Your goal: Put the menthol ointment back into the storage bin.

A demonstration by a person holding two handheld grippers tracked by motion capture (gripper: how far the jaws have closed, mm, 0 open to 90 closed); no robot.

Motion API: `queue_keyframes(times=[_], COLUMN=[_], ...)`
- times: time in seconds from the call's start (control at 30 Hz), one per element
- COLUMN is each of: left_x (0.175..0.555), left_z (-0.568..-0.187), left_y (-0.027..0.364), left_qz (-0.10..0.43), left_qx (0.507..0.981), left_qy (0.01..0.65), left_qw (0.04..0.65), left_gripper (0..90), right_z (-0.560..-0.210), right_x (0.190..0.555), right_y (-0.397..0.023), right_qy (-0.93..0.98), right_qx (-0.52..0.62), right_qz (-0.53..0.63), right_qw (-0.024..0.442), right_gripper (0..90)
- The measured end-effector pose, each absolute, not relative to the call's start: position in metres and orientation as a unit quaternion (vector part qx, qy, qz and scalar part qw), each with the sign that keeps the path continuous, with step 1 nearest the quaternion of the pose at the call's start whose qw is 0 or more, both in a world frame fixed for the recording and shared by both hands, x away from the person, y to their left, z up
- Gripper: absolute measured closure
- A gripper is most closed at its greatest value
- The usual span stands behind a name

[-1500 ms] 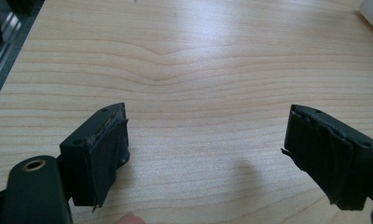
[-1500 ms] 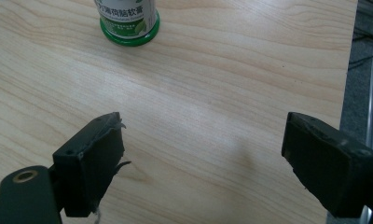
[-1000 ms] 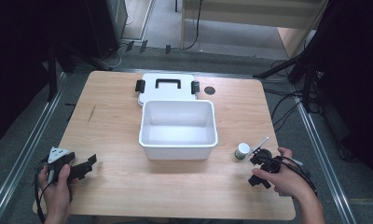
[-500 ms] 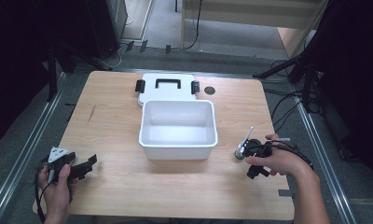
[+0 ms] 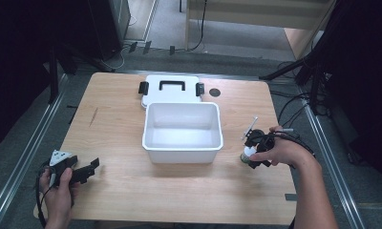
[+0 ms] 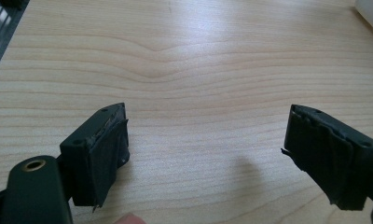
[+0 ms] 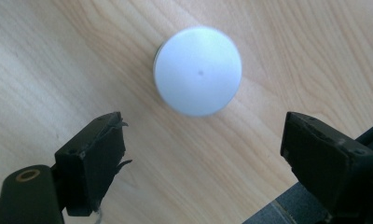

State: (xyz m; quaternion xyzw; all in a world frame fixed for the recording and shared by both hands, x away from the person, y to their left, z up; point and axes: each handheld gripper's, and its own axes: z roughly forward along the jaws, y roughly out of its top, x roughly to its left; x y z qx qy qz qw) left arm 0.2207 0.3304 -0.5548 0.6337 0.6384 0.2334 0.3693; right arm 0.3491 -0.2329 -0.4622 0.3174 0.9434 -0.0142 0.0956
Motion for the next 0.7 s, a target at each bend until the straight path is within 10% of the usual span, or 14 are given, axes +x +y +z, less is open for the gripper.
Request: queue_keyframes(times=[0.47,0.7], left_x=[0.221,0.222], left_z=[-0.555,-0.555], left_y=[0.331,0.33], left_qz=[0.23,0.229], left_qx=[0.634,0.635], left_qy=[0.639,0.638], left_qw=[0.371,0.371], left_gripper=[14.4,14.4], right_z=[-0.471,-0.479], right_x=[0.363,0.369], right_y=[-0.218,-0.215], right_qy=[0.954,0.947], right_qx=[0.291,0.317], right_qz=[-0.016,-0.014], right_qw=[0.073,0.054], right_gripper=[15.2,34.8])
